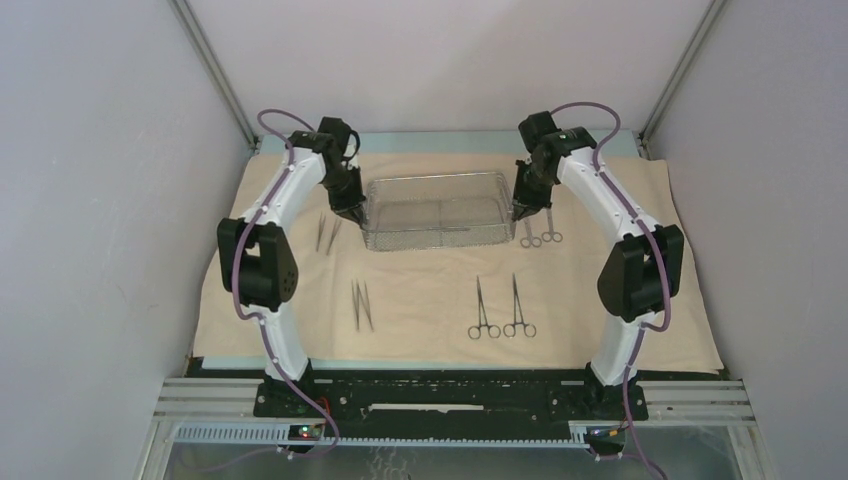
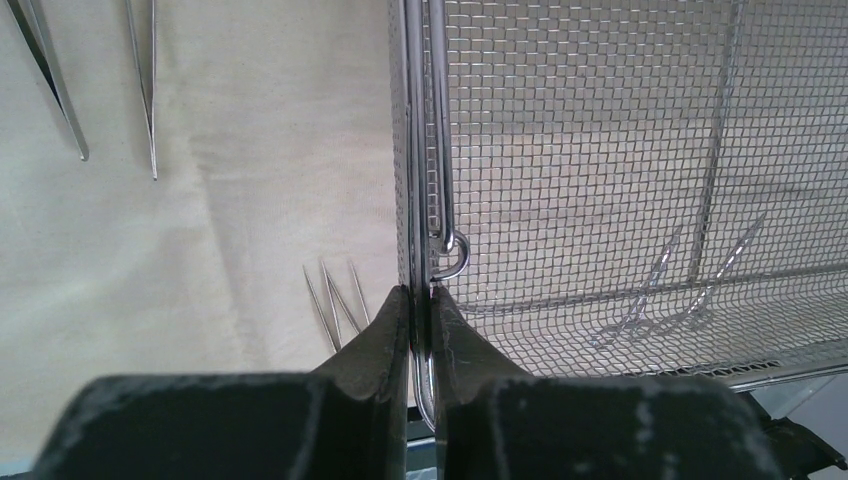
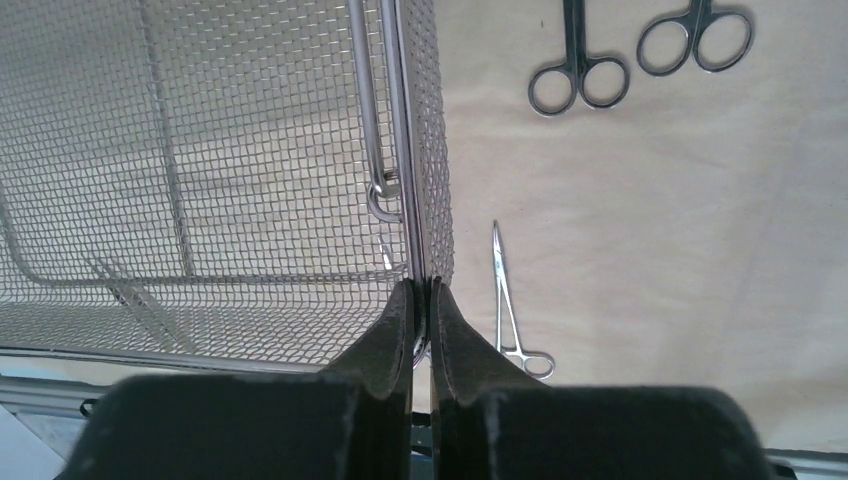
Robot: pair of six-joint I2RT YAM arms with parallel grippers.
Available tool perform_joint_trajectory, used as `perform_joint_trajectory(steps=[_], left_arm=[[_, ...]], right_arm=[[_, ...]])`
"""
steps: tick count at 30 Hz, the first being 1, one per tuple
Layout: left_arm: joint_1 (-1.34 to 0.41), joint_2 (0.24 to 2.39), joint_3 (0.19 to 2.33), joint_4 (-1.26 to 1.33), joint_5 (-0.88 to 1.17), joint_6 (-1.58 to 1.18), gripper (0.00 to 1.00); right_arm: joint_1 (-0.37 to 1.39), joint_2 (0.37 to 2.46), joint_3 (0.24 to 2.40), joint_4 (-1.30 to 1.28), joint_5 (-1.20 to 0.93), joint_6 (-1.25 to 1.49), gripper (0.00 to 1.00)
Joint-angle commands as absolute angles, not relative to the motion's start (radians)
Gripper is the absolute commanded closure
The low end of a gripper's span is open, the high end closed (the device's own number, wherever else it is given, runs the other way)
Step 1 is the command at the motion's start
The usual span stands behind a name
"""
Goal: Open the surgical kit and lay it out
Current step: Adjust the medical item in the container.
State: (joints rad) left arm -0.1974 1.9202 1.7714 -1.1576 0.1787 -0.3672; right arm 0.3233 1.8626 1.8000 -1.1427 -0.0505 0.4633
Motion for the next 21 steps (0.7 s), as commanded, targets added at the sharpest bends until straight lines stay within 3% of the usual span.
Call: perform_joint_trajectory(steps=[1, 6, 14, 21], left_arm=[[-0.209, 1.923, 1.836, -1.170, 0.274, -0.375, 1.00], [-0.218, 1.907, 1.725, -1.090, 0.170, -0.364, 1.00], [-0.229, 1.924, 1.567, -0.937, 0.053, -0.371, 1.00], [-0.229, 1.937, 1.542, -0.919, 0.028, -0.367, 0.97]], right_arm=[[0.340, 1.847, 1.818, -1.109, -0.148, 0.507, 1.00], [0.356, 1.811, 1.654, -0.992, -0.115, 0.498, 1.00], [0.366, 1.802, 1.452, -0.784, -0.072, 0.495, 0.85], [0.388, 1.787, 1.453, -0.789, -0.011, 0.485, 0.58]])
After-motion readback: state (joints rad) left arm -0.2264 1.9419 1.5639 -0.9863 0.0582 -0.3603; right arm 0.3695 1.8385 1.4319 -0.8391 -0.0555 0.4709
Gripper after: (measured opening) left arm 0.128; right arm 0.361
